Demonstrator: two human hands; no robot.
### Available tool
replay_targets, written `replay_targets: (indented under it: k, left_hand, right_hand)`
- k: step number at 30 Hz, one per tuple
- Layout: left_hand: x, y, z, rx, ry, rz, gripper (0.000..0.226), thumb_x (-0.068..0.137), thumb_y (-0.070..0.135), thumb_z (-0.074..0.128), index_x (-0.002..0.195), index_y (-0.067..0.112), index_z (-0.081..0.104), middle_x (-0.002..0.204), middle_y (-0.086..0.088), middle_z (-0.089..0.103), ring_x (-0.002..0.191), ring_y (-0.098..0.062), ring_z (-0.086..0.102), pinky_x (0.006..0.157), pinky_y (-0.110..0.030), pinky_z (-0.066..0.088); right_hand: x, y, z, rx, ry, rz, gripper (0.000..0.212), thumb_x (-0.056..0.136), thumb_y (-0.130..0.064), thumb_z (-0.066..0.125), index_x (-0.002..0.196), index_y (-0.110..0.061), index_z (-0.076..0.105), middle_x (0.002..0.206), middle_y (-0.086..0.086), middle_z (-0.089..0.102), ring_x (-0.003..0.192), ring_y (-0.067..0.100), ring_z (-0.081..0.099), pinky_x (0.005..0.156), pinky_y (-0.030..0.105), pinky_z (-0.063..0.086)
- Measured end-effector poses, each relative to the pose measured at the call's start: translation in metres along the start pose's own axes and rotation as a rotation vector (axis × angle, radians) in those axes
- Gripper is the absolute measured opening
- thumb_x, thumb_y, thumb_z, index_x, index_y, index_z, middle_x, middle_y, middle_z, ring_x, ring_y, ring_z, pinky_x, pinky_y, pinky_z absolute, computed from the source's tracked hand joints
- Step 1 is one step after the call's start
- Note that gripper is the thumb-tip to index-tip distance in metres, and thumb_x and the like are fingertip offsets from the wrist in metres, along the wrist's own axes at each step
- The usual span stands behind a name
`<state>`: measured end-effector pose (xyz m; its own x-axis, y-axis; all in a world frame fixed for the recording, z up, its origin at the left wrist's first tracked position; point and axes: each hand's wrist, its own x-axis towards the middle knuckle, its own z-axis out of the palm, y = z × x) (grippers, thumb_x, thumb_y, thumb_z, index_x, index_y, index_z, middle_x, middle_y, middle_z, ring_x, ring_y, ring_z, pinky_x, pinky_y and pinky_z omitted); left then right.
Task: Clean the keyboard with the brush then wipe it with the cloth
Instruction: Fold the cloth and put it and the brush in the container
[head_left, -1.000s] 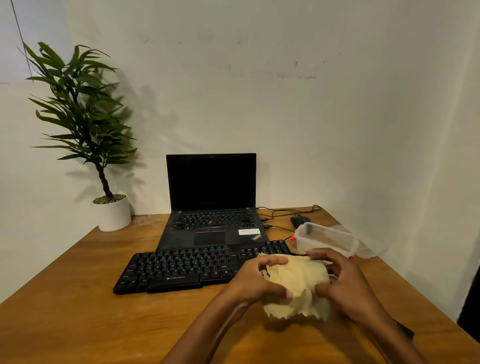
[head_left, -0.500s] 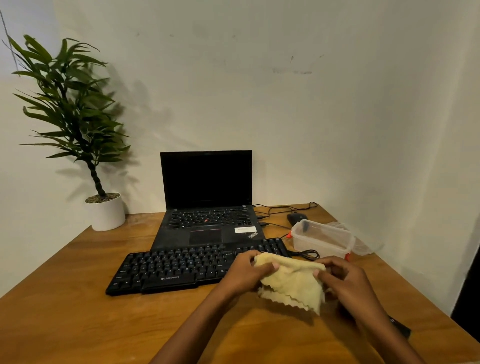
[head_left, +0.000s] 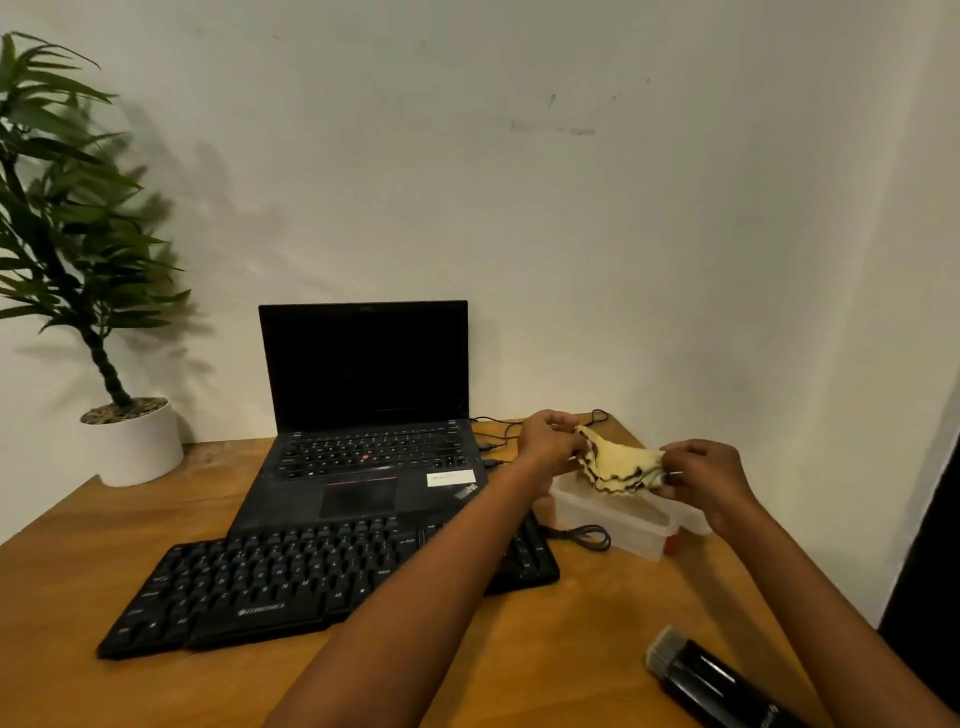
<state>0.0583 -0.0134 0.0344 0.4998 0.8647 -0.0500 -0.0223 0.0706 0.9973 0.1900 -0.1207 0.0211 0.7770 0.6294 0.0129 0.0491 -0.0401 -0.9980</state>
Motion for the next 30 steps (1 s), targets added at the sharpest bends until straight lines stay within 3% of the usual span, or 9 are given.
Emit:
replay_targets:
  k: [3,6,13,17,20,21,24,27,30]
  left_hand:
    - [0.019,-0.017,0.014,0.188,0.032,0.067,0.035,0.075,-0.018,0.06,0.075,0.017,0.056,0.092,-0.006,0.058,0.103,-0.029,0.06,0.083,-0.044,0.056]
    - [0.026,-0.032,0.021,0.456,0.012,0.144,0.033,0.077,-0.015,0.056,0.077,0.018,0.058,0.116,-0.009,0.059,0.113,-0.024,0.054,0.086,-0.035,0.053]
    - [0.014,-0.046,0.026,0.822,-0.065,0.315,0.034,0.086,-0.008,0.05,0.107,0.012,0.068,0.129,-0.008,0.057,0.116,-0.025,0.053,0.086,-0.035,0.05]
    - [-0.006,-0.057,0.022,1.024,0.061,0.419,0.034,0.089,0.001,0.05,0.114,0.02,0.065,0.131,-0.004,0.053,0.122,-0.024,0.042,0.097,-0.037,0.033]
    - [-0.02,-0.068,0.021,1.037,-0.038,0.42,0.034,0.09,0.007,0.052,0.118,0.021,0.063,0.139,-0.005,0.044,0.13,-0.027,0.031,0.104,-0.042,0.029]
    - [-0.025,-0.071,0.023,1.034,-0.112,0.417,0.035,0.09,0.01,0.053,0.122,0.022,0.061,0.141,-0.006,0.042,0.133,-0.028,0.027,0.107,-0.044,0.027]
    - [-0.038,-0.08,0.033,1.061,-0.27,0.404,0.047,0.091,0.016,0.054,0.136,0.026,0.048,0.149,-0.007,0.032,0.14,-0.033,0.012,0.113,-0.054,0.018]
    - [-0.044,-0.087,0.037,1.019,-0.272,0.402,0.051,0.089,0.015,0.055,0.138,0.027,0.046,0.152,-0.005,0.03,0.143,-0.034,0.002,0.114,-0.057,0.008]
    - [-0.048,-0.088,0.036,0.969,-0.257,0.409,0.043,0.089,0.017,0.057,0.13,0.024,0.051,0.149,-0.006,0.034,0.144,-0.032,0.004,0.117,-0.055,0.006]
  right_hand:
    - [0.019,0.01,0.004,-0.209,0.048,-0.042,0.01,0.078,0.012,0.059,0.082,0.003,0.062,0.093,0.025,0.063,0.062,0.025,0.06,0.038,0.02,0.051]
    - [0.029,0.013,0.008,-0.458,0.014,-0.102,0.016,0.075,0.008,0.066,0.089,0.003,0.063,0.087,0.022,0.065,0.055,0.022,0.06,0.035,0.018,0.048]
    - [0.032,0.022,0.003,-1.013,-0.094,-0.259,0.011,0.079,-0.014,0.07,0.087,-0.007,0.069,0.091,0.012,0.069,0.075,0.022,0.063,0.067,0.031,0.052]
    - [-0.003,0.018,-0.028,-0.994,-0.123,-0.338,0.002,0.082,-0.019,0.068,0.082,-0.017,0.066,0.096,0.006,0.067,0.078,0.015,0.06,0.071,0.026,0.052]
    - [-0.059,0.011,-0.054,-0.943,-0.442,-0.237,0.013,0.085,-0.027,0.065,0.074,-0.029,0.057,0.083,-0.008,0.062,0.066,0.003,0.055,0.053,0.011,0.043]
    - [-0.078,0.011,-0.06,-0.986,-0.545,-0.179,0.01,0.082,-0.037,0.065,0.081,-0.03,0.058,0.085,-0.012,0.06,0.07,0.002,0.056,0.056,0.011,0.044]
    - [-0.115,0.025,-0.066,-1.143,-0.699,-0.07,0.054,0.069,-0.066,0.062,0.115,-0.04,0.046,0.11,-0.018,0.052,0.096,0.002,0.054,0.082,0.018,0.048]
    - [-0.134,0.043,-0.059,-1.194,-0.627,-0.13,0.08,0.067,-0.065,0.065,0.133,-0.044,0.025,0.131,-0.015,0.042,0.113,0.004,0.046,0.096,0.023,0.045]
    - [-0.142,0.047,-0.062,-1.099,-0.497,-0.114,0.077,0.068,-0.05,0.073,0.13,-0.042,0.029,0.121,-0.015,0.047,0.101,0.001,0.049,0.087,0.017,0.048]
